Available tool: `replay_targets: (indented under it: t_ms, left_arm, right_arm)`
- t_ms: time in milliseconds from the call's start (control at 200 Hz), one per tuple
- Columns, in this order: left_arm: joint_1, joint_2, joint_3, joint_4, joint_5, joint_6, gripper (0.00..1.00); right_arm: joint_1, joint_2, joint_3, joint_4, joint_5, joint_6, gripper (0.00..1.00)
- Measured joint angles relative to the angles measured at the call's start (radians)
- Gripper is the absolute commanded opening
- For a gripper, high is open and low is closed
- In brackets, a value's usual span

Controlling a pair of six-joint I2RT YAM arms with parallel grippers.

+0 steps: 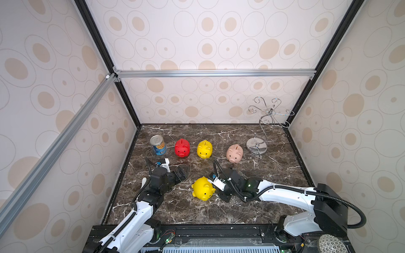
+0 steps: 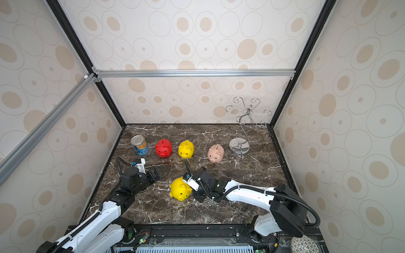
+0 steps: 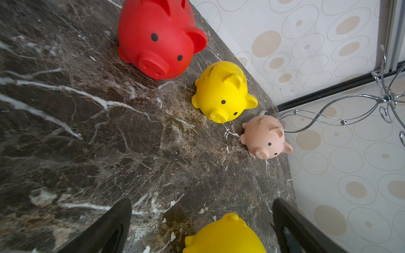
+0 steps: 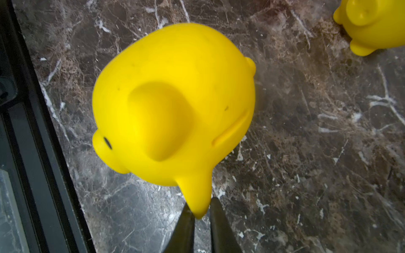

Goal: Open piggy banks
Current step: Adjust the piggy bank at the center of the board.

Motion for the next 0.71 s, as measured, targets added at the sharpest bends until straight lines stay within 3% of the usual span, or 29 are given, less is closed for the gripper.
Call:
replay_targets:
  t_ms: [285, 705]
  left_arm:
    - [-0.018, 0.049, 0.001, 0.025, 0.044, -0.001, 1.00]
    - [-0.081, 0.020, 0.006, 0.027, 0.049, 0.001, 1.00]
  right_arm:
    - [-0.008, 0.027, -0.017, 0.070, 0.109, 0.052, 0.24]
    - [-0.069, 0.037, 0.063, 0.020, 0.155, 0.066, 0.39]
